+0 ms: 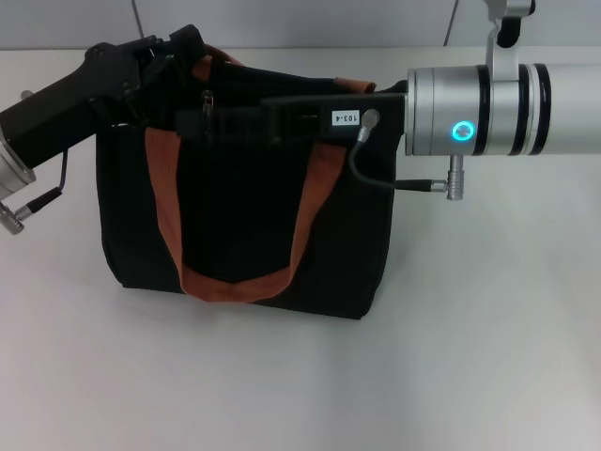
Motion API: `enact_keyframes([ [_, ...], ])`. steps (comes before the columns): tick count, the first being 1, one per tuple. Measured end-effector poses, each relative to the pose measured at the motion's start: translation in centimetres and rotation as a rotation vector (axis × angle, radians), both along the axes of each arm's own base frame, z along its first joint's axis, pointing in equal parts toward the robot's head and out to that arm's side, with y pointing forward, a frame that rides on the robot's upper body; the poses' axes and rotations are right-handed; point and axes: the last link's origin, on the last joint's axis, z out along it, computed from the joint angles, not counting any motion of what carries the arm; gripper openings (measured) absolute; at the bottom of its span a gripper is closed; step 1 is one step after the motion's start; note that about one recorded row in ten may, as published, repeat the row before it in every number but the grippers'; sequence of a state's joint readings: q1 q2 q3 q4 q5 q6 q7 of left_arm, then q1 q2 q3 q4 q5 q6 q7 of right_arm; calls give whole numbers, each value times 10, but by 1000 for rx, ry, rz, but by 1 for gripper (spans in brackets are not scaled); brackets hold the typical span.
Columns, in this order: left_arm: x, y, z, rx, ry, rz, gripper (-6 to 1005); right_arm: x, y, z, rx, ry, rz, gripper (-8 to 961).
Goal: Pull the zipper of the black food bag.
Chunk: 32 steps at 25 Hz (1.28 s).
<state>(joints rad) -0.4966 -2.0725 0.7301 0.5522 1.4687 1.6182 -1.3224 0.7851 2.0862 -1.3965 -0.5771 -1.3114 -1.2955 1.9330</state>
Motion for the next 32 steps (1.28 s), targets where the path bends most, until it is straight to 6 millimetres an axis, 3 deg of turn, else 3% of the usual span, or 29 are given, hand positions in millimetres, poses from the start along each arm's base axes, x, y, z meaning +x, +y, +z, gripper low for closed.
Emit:
enact_keyframes([
  [8,3,-2,0,-4,-17,-17,23,10,1,1,14,2,-45,708],
  [21,5,-4,0,-13,-27,-34,23,7,2,-2,10,-6,-48,679],
  [26,6,-6,0,-18,-34,-46,24,5,3,-2,11,-8,-46,481],
  [32,7,-6,0,-18,-35,-48,24,5,3,-2,11,-8,-49,354],
])
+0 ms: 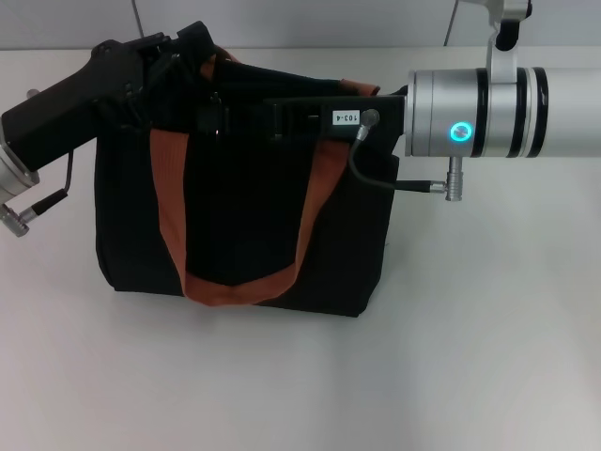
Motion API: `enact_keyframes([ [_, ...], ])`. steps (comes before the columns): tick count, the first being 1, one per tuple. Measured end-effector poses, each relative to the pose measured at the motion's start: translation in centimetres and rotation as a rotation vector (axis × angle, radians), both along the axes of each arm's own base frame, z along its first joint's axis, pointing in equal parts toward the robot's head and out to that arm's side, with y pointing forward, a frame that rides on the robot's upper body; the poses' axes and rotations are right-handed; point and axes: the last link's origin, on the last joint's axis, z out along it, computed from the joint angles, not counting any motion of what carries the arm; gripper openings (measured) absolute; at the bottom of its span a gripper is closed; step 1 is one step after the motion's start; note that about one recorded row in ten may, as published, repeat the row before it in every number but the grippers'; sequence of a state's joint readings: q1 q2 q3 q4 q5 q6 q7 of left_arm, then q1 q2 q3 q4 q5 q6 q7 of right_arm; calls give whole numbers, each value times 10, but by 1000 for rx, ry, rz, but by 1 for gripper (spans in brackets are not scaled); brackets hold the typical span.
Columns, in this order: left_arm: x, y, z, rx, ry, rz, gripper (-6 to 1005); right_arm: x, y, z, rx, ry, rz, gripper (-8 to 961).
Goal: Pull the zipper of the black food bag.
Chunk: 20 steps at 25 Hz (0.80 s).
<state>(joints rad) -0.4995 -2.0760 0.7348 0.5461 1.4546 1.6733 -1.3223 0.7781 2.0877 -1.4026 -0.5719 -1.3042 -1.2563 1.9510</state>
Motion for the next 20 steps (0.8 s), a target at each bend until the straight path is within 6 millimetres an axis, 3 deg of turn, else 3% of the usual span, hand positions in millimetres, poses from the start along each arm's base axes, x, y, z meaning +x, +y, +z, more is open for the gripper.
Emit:
enact_keyframes([
  [6,0,1,0,1,1,4,24,0,0,0,-3,3,1,228],
  [13,-1,2,0,5,4,12,25,1,0,2,-6,3,0,-2],
  [20,-8,1,2,29,15,33,25,1,-1,6,-28,8,-11,-2],
])
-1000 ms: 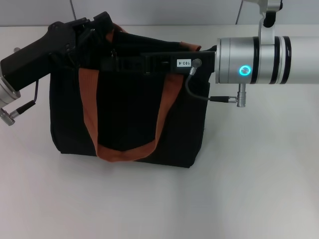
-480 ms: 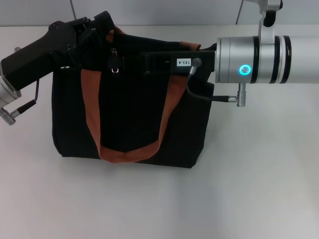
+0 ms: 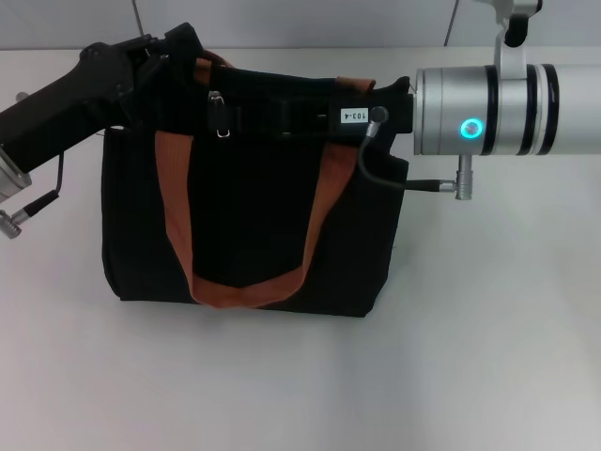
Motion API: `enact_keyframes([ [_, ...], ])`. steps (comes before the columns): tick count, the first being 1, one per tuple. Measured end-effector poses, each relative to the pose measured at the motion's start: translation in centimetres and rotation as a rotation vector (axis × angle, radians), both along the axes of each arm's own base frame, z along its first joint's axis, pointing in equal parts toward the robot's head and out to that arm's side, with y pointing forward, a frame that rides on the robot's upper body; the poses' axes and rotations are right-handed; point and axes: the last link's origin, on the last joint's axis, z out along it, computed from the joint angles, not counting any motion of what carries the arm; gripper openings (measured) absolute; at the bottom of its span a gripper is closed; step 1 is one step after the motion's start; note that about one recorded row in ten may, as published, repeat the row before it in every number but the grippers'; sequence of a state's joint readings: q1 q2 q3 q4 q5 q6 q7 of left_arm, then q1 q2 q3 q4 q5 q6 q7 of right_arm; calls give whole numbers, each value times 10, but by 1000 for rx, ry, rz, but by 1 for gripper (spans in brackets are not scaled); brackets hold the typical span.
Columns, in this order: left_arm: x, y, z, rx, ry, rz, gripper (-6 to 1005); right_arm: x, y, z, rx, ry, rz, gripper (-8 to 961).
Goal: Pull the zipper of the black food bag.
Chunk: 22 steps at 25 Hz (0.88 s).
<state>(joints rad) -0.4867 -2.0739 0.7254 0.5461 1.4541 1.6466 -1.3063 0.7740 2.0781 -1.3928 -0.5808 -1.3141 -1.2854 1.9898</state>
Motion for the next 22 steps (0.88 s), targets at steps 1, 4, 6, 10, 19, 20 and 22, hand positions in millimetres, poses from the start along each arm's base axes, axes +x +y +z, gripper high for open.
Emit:
enact_keyframes([
  [1,-3,0,0,12,7,11,25,1,0,2,-10,2,-5,-2],
  [4,-5,0,1,24,12,19,25,1,0,4,-25,4,-16,-2],
  [6,-8,-2,3,35,8,28,25,2,1,6,-47,-7,-36,-2],
  [10,-11,-4,5,56,3,33,26,5,2,6,-68,-30,-62,-1],
  [19,-20,-10,8,82,-3,54,26,9,1,8,-92,-33,-99,-1],
  [20,-20,-11,8,84,-2,54,26,9,1,8,-93,-33,-100,-1],
  [22,-21,-11,8,91,-1,56,26,11,1,9,-93,-32,-107,-1],
])
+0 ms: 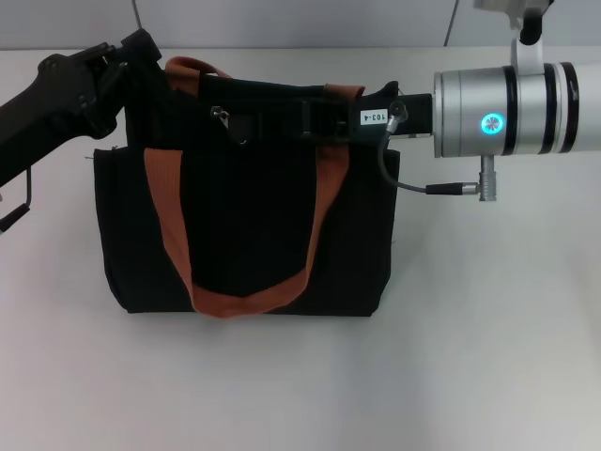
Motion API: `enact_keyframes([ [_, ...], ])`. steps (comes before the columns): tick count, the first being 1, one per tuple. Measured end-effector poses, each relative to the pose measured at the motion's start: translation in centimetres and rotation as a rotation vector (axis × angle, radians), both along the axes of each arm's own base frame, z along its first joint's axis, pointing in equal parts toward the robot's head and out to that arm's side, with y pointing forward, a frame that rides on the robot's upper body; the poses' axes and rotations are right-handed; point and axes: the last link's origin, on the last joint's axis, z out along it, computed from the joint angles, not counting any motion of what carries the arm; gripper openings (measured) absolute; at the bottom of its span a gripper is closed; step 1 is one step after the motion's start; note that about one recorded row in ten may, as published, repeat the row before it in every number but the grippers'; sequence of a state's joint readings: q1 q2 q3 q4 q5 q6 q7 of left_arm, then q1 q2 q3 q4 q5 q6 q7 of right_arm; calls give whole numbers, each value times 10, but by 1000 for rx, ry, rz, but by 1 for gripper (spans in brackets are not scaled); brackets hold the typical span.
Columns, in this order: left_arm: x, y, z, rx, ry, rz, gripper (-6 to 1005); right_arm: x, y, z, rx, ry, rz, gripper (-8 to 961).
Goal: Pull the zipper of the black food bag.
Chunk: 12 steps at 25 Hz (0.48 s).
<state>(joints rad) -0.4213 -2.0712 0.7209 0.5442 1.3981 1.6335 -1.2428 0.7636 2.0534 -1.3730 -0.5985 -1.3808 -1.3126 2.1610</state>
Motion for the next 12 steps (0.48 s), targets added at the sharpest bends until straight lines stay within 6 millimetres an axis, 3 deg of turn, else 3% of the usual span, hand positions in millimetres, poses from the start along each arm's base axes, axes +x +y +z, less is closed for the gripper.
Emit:
enact_keyframes([
  [12,-3,-1,2,11,-6,15,27,26,0,15,15,-24,-70,-1],
])
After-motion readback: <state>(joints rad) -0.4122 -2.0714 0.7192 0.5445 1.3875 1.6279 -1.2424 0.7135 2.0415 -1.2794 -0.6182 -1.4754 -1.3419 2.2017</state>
